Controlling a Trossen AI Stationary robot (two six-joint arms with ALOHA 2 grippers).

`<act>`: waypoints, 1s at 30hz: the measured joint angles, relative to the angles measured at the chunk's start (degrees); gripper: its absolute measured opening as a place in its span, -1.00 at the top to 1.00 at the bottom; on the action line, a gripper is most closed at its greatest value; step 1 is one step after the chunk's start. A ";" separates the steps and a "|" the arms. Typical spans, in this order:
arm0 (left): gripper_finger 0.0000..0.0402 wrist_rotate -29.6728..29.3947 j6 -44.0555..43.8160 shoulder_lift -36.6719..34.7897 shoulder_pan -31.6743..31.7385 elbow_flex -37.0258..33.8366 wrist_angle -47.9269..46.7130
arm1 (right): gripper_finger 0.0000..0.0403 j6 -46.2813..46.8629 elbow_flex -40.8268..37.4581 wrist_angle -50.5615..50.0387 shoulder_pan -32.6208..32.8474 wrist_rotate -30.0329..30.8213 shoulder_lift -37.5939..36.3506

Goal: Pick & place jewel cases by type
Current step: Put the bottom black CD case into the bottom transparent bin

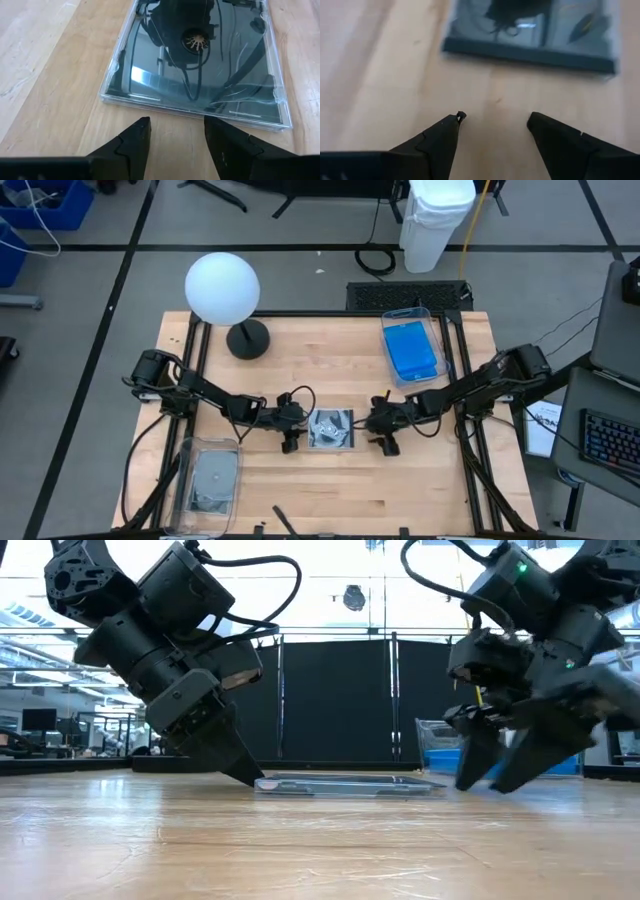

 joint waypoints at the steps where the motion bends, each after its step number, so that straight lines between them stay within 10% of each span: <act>1: 0.05 -0.02 0.00 0.00 0.00 0.00 0.03 | -0.21 -0.30 0.02 1.29 0.00 1.92 0.51; 15: 0.03 -0.50 0.24 0.00 -0.09 -0.15 0.02 | -0.20 -7.04 -0.12 32.00 -0.20 10.97 12.26; 30: 0.03 -0.56 1.10 0.07 -0.09 -0.07 0.55 | -0.20 -22.67 2.37 29.61 2.59 14.41 5.30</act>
